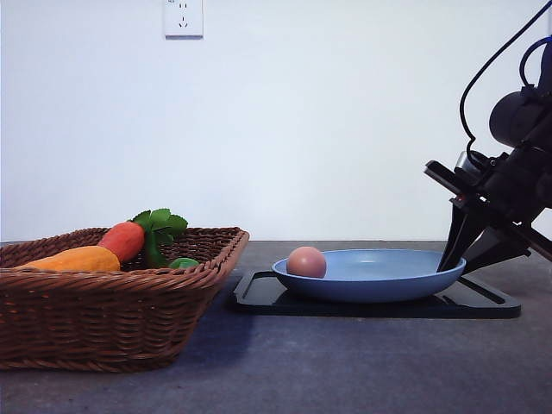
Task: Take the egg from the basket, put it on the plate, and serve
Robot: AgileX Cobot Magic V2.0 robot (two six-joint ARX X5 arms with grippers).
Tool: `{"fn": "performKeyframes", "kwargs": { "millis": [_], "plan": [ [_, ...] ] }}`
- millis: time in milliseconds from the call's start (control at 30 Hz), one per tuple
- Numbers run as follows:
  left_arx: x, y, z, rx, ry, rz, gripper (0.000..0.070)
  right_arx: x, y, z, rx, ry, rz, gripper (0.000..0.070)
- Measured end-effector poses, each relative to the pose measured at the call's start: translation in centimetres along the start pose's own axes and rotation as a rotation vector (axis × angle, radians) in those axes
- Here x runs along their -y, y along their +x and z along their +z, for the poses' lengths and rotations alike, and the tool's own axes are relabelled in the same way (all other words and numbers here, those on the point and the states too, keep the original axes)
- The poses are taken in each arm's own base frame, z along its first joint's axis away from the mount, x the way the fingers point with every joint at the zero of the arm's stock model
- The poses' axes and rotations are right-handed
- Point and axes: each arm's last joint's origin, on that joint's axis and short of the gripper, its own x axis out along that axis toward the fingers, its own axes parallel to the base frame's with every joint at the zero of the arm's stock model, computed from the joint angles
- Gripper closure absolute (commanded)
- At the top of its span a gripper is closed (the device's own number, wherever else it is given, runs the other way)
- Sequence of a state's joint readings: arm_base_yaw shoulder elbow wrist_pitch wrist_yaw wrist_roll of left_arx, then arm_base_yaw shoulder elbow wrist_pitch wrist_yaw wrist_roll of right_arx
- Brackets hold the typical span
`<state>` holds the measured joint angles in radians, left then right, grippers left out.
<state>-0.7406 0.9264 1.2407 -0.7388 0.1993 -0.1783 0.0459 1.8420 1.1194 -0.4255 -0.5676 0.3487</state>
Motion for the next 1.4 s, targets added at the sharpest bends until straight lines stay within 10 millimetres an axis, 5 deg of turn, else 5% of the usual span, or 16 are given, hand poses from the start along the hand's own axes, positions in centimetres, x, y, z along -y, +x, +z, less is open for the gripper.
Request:
{"fn": "performKeyframes", "kwargs": {
  "millis": [100, 433, 567, 733, 967, 1200, 1400],
  "plan": [
    [0.0, 0.0, -0.1, -0.012, -0.002, 0.002, 0.024, 0.1, 0.0, 0.0, 0.006, -0.008, -0.034, 0.0496],
    [-0.4, 0.0, -0.1, 0.008, 0.003, 0.119, 0.0265, 0.0, -1.8, 0.5, 0.052, -0.032, -0.045, 0.049],
    [-0.7, 0.2, 0.0, 0.015, 0.022, 0.205, 0.0414, -1.2, -5.2, 0.5, 0.137, -0.069, -0.033, 0.0506],
    [-1.3, 1.1, 0.1, -0.002, 0.073, 0.348, 0.0688, -3.6, -10.2, -0.8, 0.246, -0.154, -0.015, 0.0668],
    [-2.8, 2.9, 0.2, -0.064, 0.13, 0.461, 0.07, -8.1, -14.4, -4.1, 0.366, -0.34, -0.09, 0.07],
    [-6.2, 2.9, -0.8, -0.009, 0.088, 0.604, 0.07, -12.8, -14.8, -8.4, 0.482, -0.557, -0.26, 0.07],
    [-8.1, 2.6, -4.5, 0.132, 0.067, 0.673, 0.07, -13.1, -12.0, -12.4, 0.659, -0.682, -0.244, 0.07]
  ]
}}
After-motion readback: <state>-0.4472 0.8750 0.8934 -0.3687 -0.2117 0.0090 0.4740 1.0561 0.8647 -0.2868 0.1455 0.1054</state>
